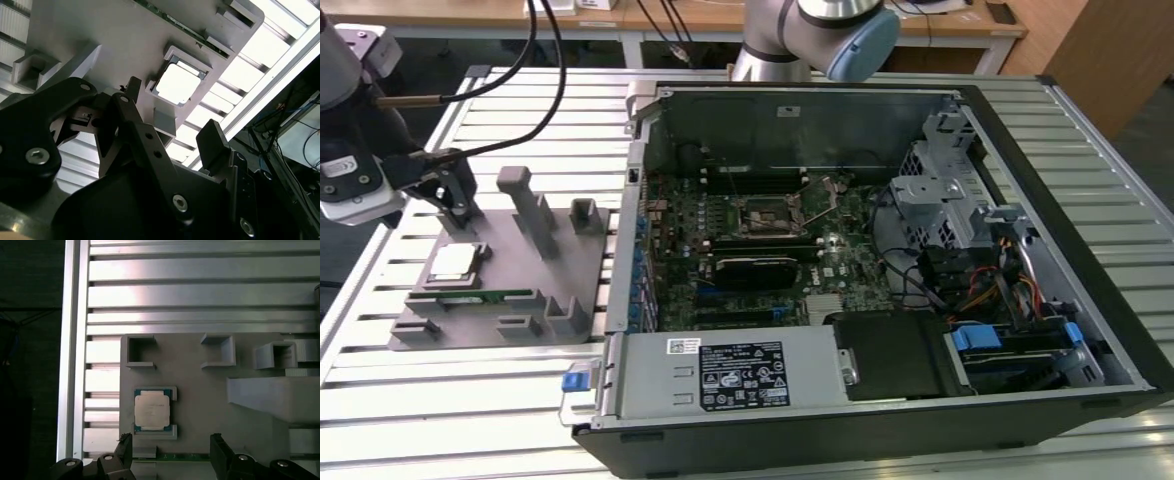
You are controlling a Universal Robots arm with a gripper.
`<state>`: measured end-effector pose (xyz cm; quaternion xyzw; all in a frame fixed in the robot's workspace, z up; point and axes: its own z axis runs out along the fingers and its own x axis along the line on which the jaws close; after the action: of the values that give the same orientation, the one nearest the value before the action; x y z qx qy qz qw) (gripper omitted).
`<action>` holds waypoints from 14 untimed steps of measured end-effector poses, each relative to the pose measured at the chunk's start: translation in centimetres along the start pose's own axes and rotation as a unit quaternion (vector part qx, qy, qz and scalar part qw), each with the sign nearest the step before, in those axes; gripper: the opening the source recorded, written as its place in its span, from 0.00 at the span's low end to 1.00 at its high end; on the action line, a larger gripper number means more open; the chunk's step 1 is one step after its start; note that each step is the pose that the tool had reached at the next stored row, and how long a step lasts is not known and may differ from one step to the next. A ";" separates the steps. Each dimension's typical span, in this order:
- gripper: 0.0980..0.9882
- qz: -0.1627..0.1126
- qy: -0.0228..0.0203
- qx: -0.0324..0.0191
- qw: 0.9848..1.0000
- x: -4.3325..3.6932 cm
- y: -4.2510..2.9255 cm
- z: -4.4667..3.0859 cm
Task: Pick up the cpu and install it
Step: 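Pick up the cpu and move it towards the insertion slot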
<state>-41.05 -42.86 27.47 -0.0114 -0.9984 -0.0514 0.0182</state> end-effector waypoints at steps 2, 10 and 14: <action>0.70 0.000 0.000 0.000 1.000 0.01 -0.02 0.14; 0.70 0.000 0.000 0.000 1.000 0.11 -0.05 0.44; 0.70 0.000 0.000 0.000 1.000 0.11 -0.06 0.59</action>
<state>-41.18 -42.86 26.88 -0.0114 -0.9984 -0.0518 0.0182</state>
